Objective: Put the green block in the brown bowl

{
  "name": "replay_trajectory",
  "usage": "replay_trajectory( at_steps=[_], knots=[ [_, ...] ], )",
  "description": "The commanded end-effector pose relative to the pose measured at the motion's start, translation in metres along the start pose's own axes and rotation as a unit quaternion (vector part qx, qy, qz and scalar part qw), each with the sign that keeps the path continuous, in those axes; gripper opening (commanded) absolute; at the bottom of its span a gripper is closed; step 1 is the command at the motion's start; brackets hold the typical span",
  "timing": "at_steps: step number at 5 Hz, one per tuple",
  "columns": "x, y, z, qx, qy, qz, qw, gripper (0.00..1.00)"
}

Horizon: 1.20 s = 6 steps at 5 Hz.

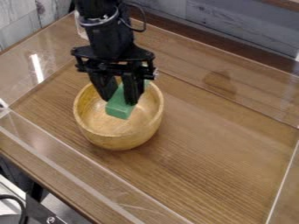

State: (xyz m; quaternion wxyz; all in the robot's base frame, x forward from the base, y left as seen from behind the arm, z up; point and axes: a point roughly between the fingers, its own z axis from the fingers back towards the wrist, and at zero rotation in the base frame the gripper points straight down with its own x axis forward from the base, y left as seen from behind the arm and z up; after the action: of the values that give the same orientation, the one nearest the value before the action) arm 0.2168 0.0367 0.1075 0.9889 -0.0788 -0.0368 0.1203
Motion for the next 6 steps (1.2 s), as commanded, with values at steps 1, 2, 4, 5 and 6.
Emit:
replay_trajectory(
  at_steps=[1, 2, 4, 5, 6],
  knots=[
    [0.004, 0.003, 0.003, -0.001, -0.014, -0.001, 0.9999, 0.0],
    [0.004, 0.006, 0.0, -0.002, -0.014, 0.001, 0.9999, 0.0],
    [0.004, 0.01, -0.005, -0.004, -0.014, 0.004, 0.9999, 0.0],
    [0.004, 0.012, -0.007, -0.005, -0.014, 0.005, 0.9999, 0.0],
    [0.005, 0.013, -0.007, -0.006, -0.014, 0.006, 0.9999, 1.0]
  ],
)
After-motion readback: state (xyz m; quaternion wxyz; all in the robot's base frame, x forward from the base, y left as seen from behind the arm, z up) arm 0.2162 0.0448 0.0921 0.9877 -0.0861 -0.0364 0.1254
